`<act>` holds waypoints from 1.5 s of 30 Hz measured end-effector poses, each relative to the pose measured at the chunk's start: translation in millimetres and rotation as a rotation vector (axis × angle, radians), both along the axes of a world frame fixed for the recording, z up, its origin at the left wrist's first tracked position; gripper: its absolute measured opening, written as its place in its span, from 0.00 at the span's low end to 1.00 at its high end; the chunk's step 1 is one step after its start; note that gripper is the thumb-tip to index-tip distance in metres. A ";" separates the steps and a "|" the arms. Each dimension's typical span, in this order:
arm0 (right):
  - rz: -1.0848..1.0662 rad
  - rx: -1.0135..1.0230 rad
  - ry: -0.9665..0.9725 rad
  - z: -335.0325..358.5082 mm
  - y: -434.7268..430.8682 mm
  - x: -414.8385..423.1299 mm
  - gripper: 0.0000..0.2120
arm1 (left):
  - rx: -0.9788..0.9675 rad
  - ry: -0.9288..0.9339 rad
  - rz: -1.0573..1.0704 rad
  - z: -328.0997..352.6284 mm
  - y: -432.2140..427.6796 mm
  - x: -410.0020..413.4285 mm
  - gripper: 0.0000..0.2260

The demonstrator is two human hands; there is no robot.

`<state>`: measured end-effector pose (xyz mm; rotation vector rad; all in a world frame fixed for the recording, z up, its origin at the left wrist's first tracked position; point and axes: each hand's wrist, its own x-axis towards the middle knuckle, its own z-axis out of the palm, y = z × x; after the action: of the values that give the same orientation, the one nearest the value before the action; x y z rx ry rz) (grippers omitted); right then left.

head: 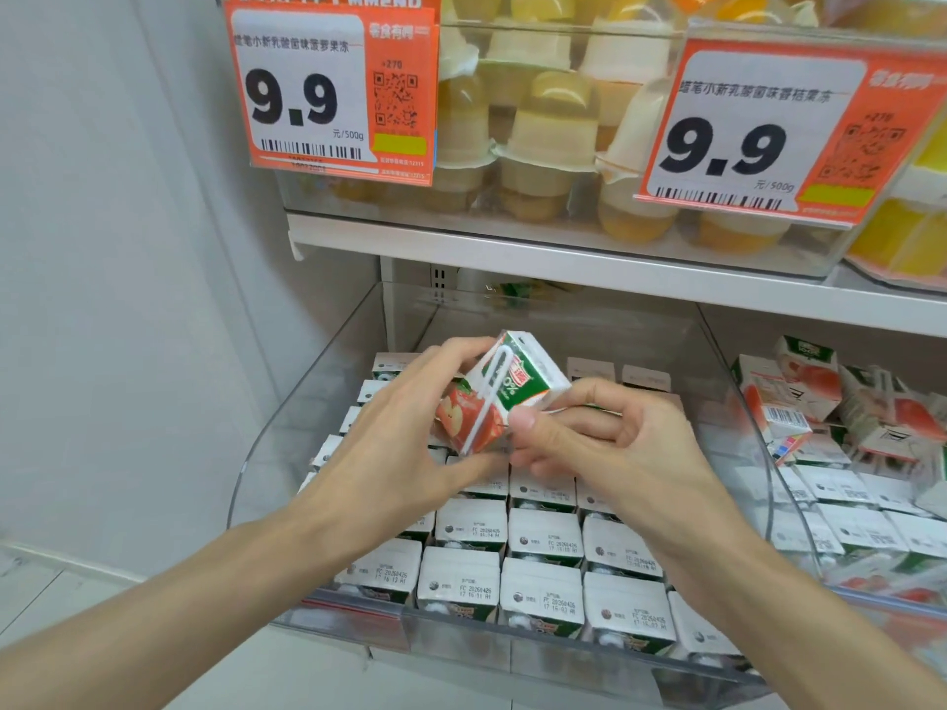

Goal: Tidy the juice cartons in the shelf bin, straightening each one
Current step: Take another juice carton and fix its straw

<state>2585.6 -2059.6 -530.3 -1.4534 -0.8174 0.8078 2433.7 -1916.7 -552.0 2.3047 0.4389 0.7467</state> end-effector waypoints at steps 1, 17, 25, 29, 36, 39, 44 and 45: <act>0.030 0.002 -0.037 -0.4 -0.1 0.3 0.15 | -0.030 -0.017 0.012 -0.3 2.8 -0.4 0.34; 0.116 0.140 -0.557 -8.3 3.7 9.2 0.31 | -0.276 0.084 -0.186 10.7 7.1 -8.5 0.30; 0.040 0.191 -0.659 -7.1 5.5 2.6 0.24 | -0.254 0.080 -0.167 9.5 -1.4 -5.6 0.30; 0.000 0.187 -0.627 -6.6 6.4 4.6 0.24 | -0.260 0.074 -0.156 11.8 -1.3 -4.7 0.32; -0.107 0.000 0.056 -4.9 7.2 7.3 0.23 | -0.186 0.157 -0.191 15.2 -2.3 -6.2 0.44; -0.094 -0.024 0.234 -4.5 9.6 3.1 0.25 | -0.111 0.080 -0.145 14.1 -4.6 -3.6 0.39; -0.061 -0.155 0.371 -0.2 9.3 2.8 0.21 | -0.098 0.013 -0.127 14.1 -7.0 -4.4 0.25; -0.057 -0.179 0.383 0.0 8.9 3.2 0.22 | -0.107 0.016 -0.124 14.4 -7.9 -4.8 0.25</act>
<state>2588.7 -2050.7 -530.2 -1.4091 -0.4206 1.0952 2428.9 -1924.6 -537.6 2.2165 0.3313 0.6289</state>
